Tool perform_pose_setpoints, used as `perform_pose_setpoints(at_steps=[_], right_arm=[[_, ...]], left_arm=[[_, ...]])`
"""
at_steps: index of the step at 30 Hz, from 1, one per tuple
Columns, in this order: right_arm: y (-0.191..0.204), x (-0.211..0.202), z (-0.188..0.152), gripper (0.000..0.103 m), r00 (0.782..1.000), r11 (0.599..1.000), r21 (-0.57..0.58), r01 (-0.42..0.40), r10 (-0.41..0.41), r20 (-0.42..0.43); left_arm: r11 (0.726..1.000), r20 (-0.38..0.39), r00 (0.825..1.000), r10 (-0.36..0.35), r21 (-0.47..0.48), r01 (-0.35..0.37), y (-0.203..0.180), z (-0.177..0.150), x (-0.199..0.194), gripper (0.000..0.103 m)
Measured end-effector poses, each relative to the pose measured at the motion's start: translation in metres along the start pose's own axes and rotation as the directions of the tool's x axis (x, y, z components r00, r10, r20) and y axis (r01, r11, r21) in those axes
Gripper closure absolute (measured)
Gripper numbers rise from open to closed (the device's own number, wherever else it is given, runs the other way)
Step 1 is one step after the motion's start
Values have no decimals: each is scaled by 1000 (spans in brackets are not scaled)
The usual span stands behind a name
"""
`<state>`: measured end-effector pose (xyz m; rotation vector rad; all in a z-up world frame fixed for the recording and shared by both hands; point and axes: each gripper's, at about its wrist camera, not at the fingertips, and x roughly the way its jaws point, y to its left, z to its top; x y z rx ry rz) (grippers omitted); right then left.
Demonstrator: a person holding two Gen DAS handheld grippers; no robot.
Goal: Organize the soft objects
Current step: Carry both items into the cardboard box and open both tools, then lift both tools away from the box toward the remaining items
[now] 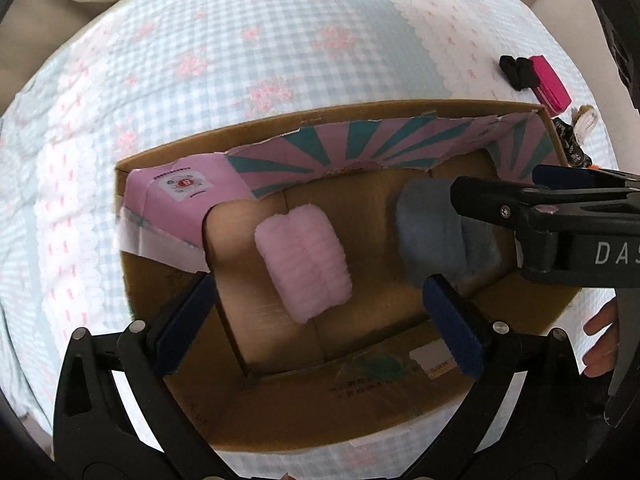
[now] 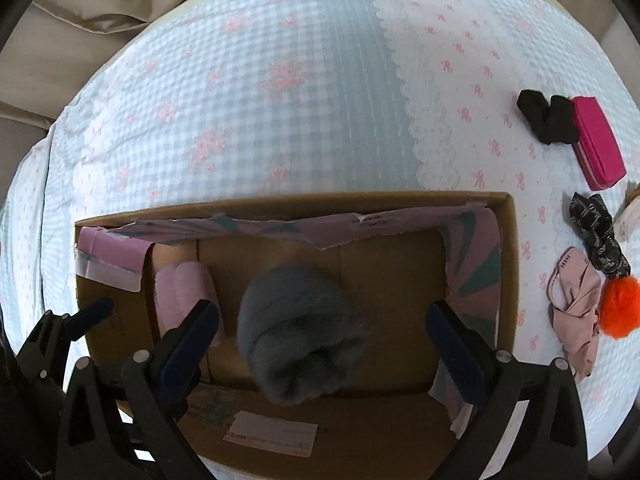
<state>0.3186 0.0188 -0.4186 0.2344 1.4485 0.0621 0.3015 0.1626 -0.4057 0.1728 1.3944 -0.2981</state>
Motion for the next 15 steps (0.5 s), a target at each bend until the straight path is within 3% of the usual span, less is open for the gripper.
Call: perform_pose_setpoints(at_steps=[15], right_arm=[[22,-79,-32,0,992,998,-55,-9,16,129]], left_arm=[[998,134,989,56,-33,-52,2,-33,-92,0]])
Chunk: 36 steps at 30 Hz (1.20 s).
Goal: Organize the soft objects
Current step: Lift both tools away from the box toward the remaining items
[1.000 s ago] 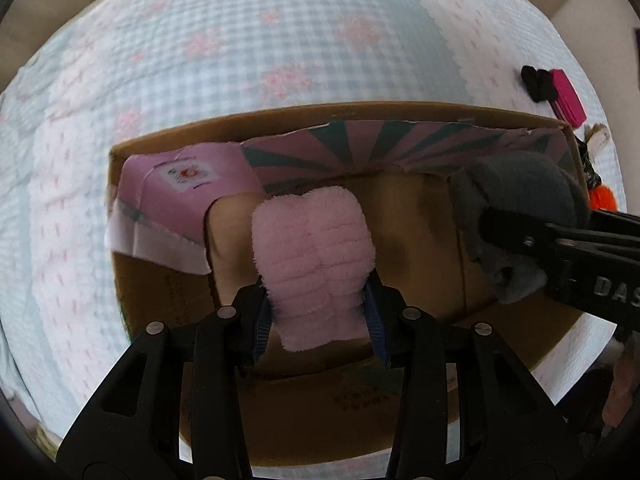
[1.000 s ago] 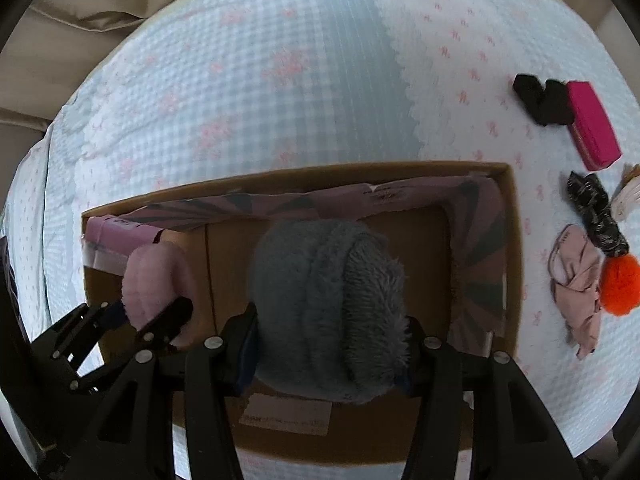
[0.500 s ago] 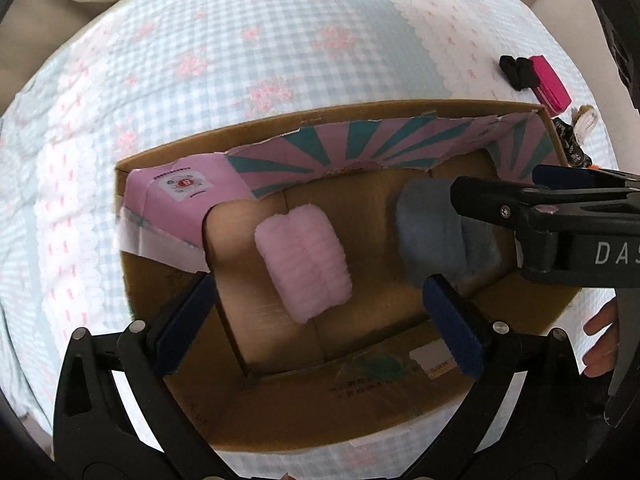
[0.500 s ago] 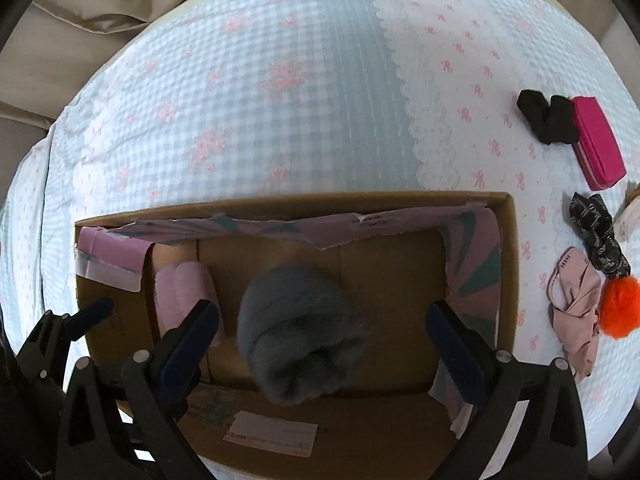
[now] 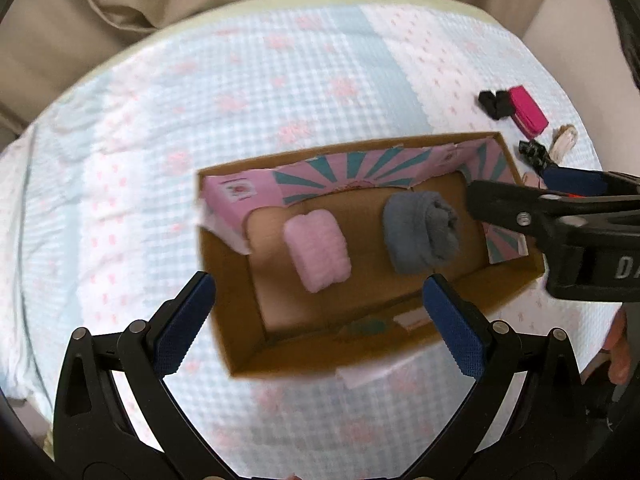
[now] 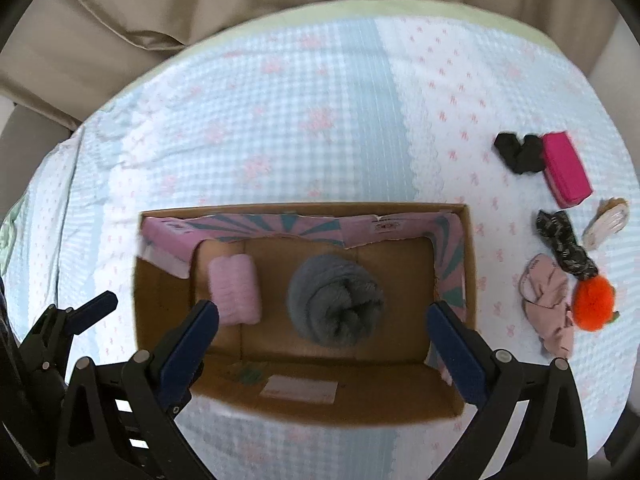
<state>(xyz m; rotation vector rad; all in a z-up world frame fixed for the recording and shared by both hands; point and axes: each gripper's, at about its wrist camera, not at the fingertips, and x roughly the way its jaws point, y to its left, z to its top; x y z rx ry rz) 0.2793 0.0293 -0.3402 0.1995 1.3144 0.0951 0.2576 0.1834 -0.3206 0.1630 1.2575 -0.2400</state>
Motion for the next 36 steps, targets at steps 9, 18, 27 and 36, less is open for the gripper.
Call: perform_pose_setpoints(at_steps=[9,18,27,36], right_arm=[[24,-99,-33,0,982,996,-76,37,-22,189],[13,-190,-77,0,932,990,-95,107,-67,356],[-63,-251,-110,0,887,990,9,138,-128,443],[-176,-273,-109,0,886,991,49,128,-137,443]], left_arm=[[996,150,987,53,-84,-41,4,-30,-92,0],[994,280,957,78,-101,-51,-19,-54,-171,0],[997,349,937,28,-79,0,-88,-52,-207,0],[993,336,941,32,-122,10,-196,-26,-190,0]])
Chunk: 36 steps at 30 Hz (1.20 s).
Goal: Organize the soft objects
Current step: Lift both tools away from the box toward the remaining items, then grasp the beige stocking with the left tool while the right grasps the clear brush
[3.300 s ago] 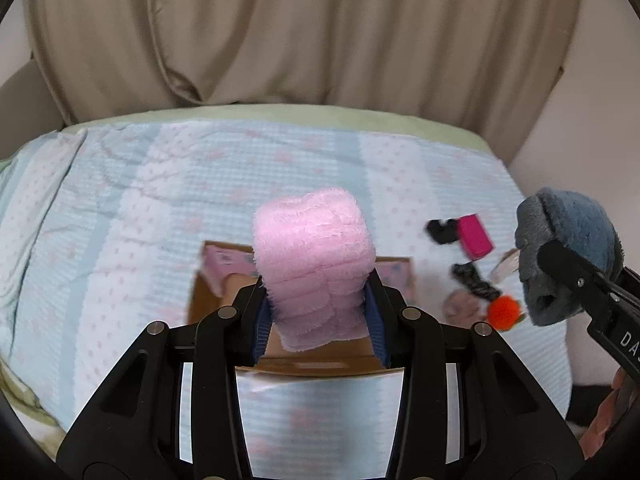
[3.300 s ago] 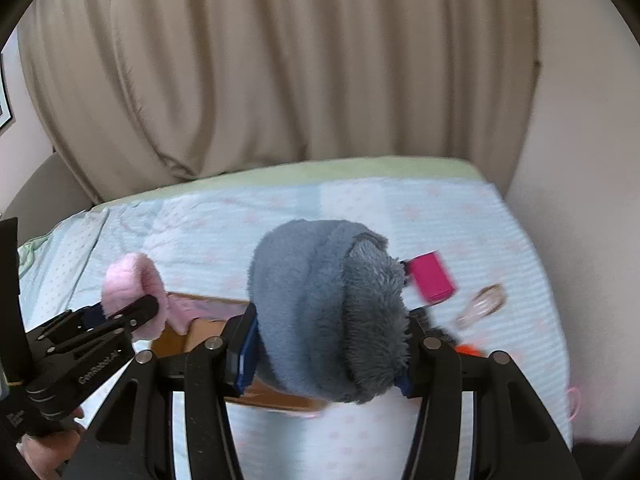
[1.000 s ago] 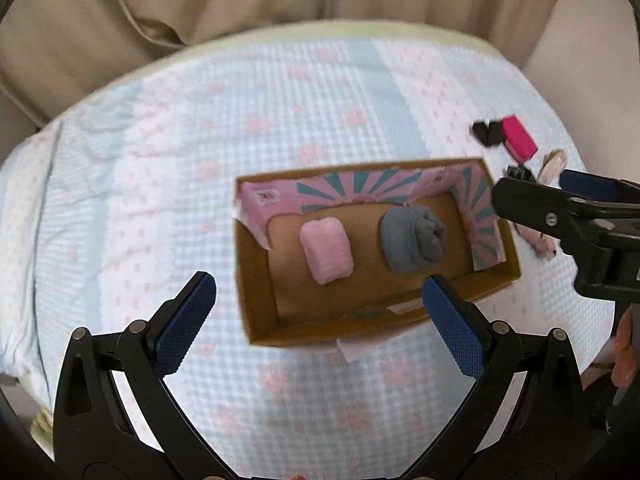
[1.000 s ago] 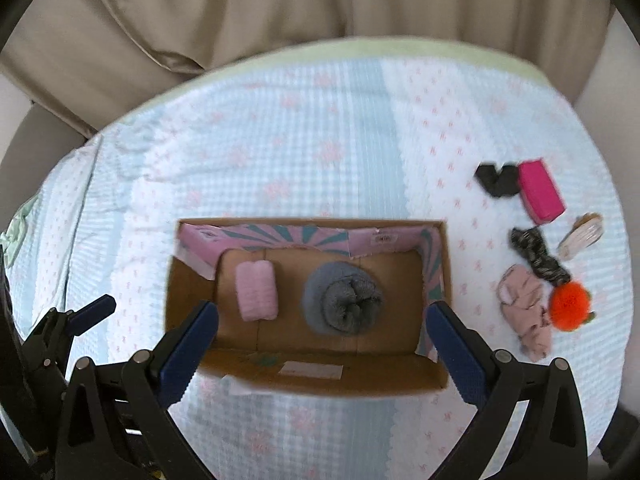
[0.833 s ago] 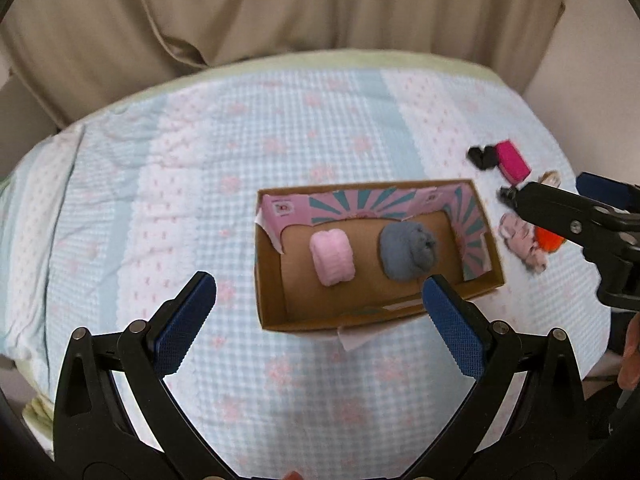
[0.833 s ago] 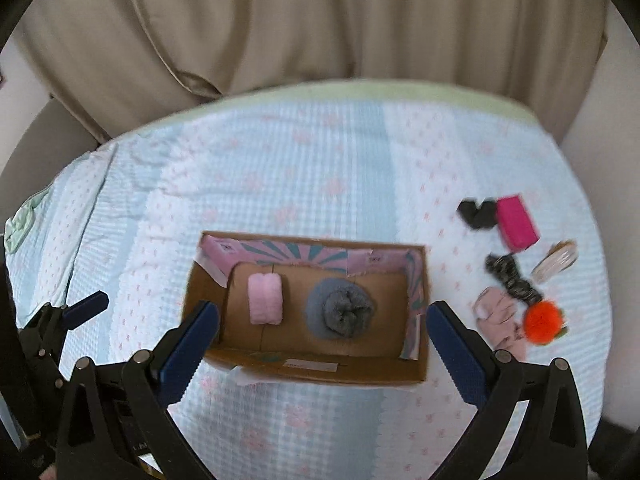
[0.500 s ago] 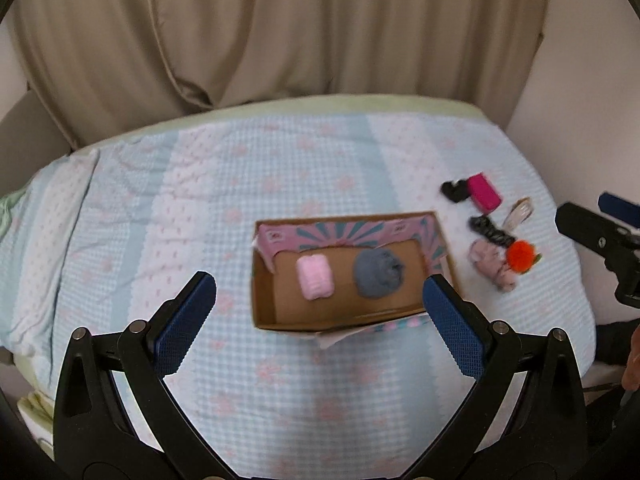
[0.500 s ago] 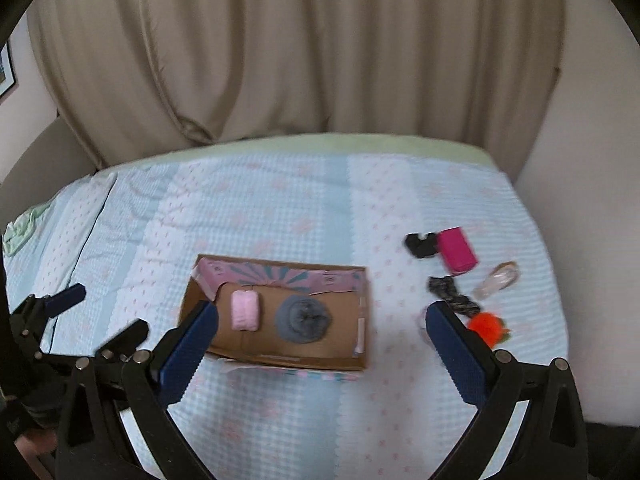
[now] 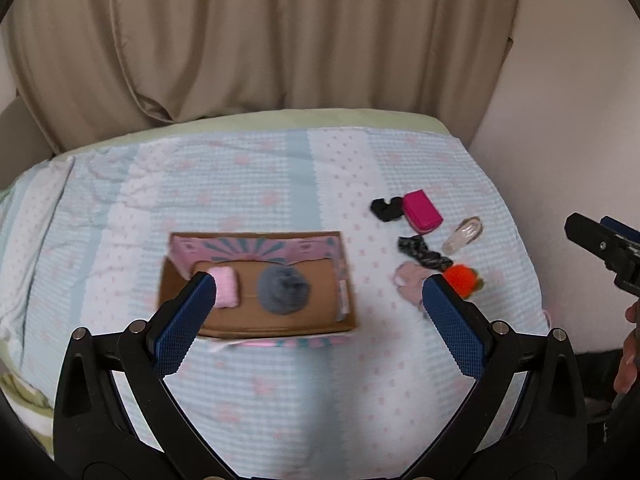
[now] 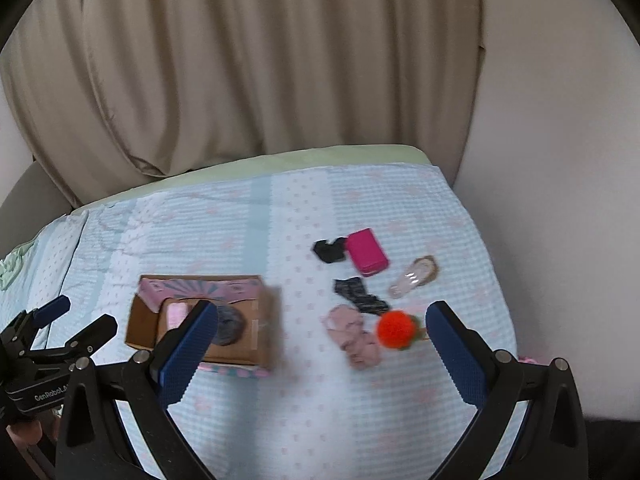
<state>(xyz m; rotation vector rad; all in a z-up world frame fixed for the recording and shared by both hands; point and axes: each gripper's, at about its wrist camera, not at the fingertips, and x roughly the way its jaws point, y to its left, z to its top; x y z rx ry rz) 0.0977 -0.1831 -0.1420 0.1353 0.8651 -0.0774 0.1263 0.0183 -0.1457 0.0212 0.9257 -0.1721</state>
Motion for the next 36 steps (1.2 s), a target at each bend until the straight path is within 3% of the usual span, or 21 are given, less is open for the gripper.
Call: perform_pose_setpoints(at_steps=[8,15,29,36], right_arm=[[-92,38,14,0,999,1000,15,0,1,-41],[-145,101,20,0,995,998,62,-2,9,-104],[-204,252,11,0,973,978,202,50,-2,-229],[-211,319,2,0,955,968,240,76,-2,-295]], left_arm=[[996,-91,996,-11,-90,2,-74,-7,58,0],[991,-207,978,-39,-136,11,-113,-24,132,0],[991,-378,922,-88,-131,40,-150,-64,291,3],[991,-427,898,-106,-121,60,-156,-74,340,5]])
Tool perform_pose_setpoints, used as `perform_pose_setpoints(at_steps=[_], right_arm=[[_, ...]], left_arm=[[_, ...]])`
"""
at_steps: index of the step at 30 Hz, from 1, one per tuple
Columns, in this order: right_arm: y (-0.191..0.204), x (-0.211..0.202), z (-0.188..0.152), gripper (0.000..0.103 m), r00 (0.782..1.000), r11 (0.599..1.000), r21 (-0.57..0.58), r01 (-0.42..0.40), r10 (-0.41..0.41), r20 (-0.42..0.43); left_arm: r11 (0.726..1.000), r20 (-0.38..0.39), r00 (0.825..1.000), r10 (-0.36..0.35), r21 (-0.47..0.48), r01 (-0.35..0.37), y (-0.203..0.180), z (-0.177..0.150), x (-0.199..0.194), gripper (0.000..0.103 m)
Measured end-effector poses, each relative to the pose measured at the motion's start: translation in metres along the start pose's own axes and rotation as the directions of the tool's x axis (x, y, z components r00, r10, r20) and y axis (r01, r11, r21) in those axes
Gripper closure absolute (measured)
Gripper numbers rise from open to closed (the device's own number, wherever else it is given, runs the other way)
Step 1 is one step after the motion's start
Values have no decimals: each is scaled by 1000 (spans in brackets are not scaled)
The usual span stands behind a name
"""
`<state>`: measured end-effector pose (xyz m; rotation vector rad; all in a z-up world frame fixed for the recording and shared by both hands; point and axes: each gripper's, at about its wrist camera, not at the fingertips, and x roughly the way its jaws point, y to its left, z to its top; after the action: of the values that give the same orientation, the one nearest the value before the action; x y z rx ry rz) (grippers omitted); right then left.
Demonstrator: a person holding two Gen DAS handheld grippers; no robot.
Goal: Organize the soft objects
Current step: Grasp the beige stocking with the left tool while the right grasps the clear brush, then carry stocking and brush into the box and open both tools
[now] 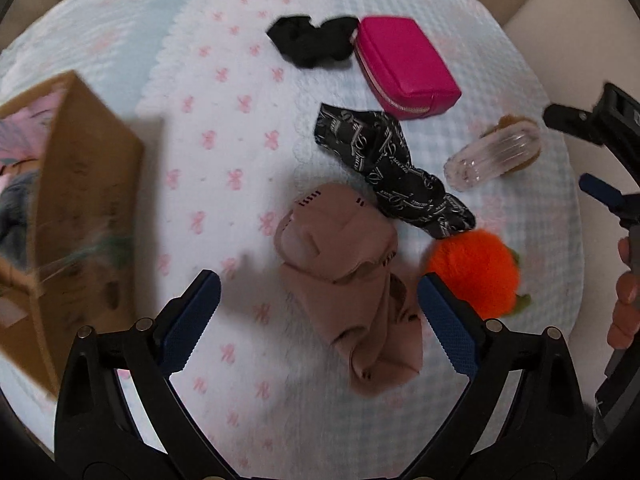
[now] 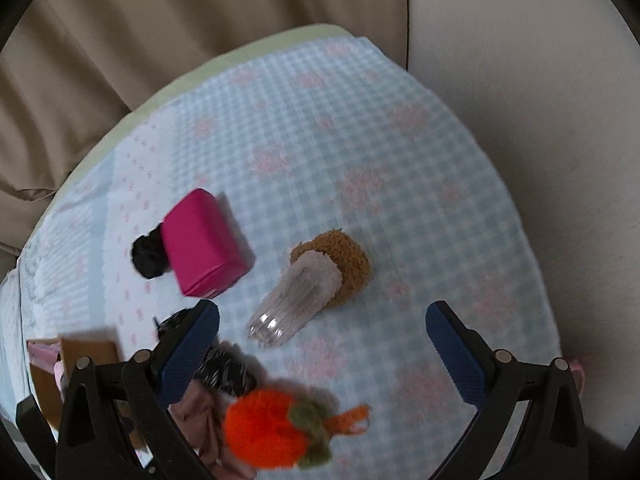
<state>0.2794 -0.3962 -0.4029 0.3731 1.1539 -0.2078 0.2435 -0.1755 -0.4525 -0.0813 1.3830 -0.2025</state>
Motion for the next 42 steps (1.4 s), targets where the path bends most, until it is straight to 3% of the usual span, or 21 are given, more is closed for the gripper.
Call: perform_pose_setpoints(at_steps=[3,9,12,14,18,20,22,32,42], right_arm=[[-1,20,4,4,1000,1000,15,10,-10,-14],[-3,51,8,13,998,998,57,30,-28,-47],[-5,62,9,19,998,996,81,32,-27,-58],[-7,68,9,29,997,994,106,23,-15,-74],[-7,73,10,43,996,991,130,14,-1,-93],[-6,73,9,48,996,990,138,11,1,-93],[-6,72,9,52,996,989,145,6,7,-90],[2,59,10,59,997,991,128,-30,38,-63],[15,8,14,59,998,991,114,-68,69,-2]], left_arm=[[1000,-28,1000,8,28,-8,-5,0,18,5],[999,-60,998,24,34,-22,-6,-2,40,19],[998,-49,998,44,53,-41,-8,-3,43,20],[997,-45,998,49,65,-46,-9,-3,44,21],[996,-40,998,43,81,-39,-12,-1,44,41],[996,-42,998,36,81,-33,-14,4,43,60],[997,-46,999,22,72,-19,-11,13,42,63],[998,-2,1000,-15,53,15,6,21,12,67],[999,88,996,-24,50,20,7,18,-50,67]])
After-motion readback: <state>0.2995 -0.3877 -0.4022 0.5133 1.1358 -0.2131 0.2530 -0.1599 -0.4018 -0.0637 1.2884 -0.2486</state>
